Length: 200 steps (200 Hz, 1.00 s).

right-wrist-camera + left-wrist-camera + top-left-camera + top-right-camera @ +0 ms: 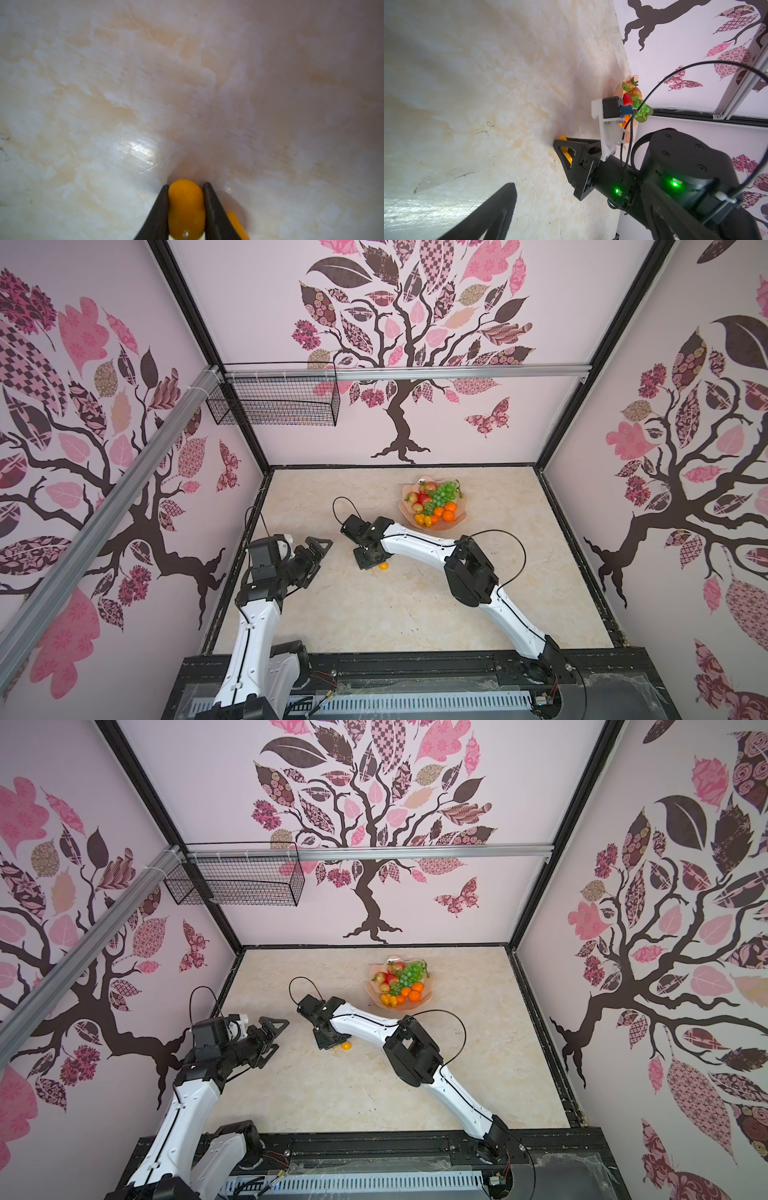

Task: Arrange fruit in a fruit bowl
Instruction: Pick up the fruit from the center of the table, then place the fruit in the fruit bowl.

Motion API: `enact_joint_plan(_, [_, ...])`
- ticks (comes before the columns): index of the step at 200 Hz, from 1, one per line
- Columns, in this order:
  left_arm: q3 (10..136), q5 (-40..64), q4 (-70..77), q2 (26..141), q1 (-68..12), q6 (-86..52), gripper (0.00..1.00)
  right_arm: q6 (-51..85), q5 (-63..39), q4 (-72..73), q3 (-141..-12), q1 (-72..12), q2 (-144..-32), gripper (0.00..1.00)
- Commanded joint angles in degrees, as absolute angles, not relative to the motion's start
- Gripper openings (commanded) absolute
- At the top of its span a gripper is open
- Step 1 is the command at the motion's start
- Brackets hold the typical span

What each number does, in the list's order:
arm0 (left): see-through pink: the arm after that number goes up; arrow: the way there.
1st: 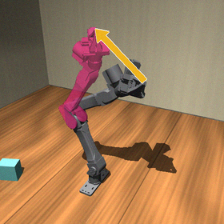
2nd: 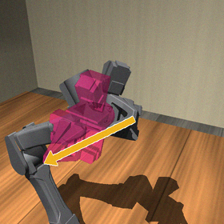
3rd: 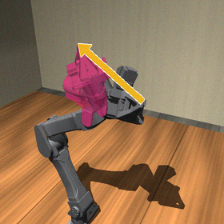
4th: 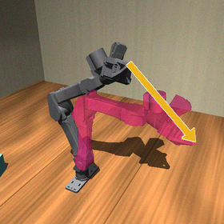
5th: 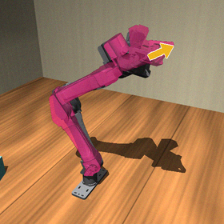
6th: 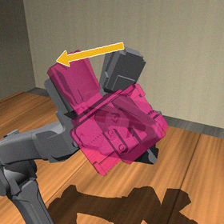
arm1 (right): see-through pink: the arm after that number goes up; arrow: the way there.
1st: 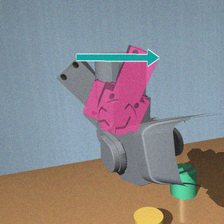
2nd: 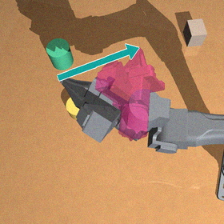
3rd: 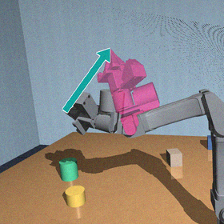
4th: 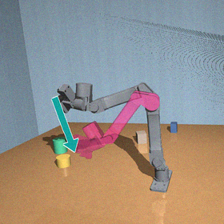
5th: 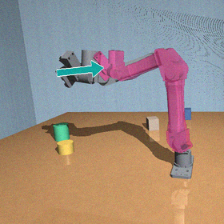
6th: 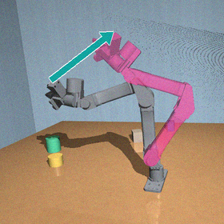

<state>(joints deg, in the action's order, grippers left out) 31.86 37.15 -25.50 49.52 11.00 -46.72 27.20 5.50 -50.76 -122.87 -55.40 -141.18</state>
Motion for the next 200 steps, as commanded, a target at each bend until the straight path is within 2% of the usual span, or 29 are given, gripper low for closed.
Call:
enact_joint_plan(1, [32.0,38.6,-24.6,49.9,11.3,-45.3,0.98,27.5,4.3,-53.0,-124.3,-54.3,-139.7,0.27])
enact_joint_plan(38, [32.9,38.3,-23.8,50.7,9.4,-45.1,0.98,27.8,2.2,-52.1,-124.1,-51.5,-134.8,0.27])
enact_joint_plan(131, [40.0,27.1,-15.5,61.6,-11.0,-47.5,0.98,27.8,1.6,-47.5,-111.7,-39.7,-121.8,0.27])
enact_joint_plan(200, [47.4,22.9,-11.6,71.9,-20.8,-46.0,0.98,26.8,1.9,-45.5,-105.3,-30.0,-117.4,0.27])
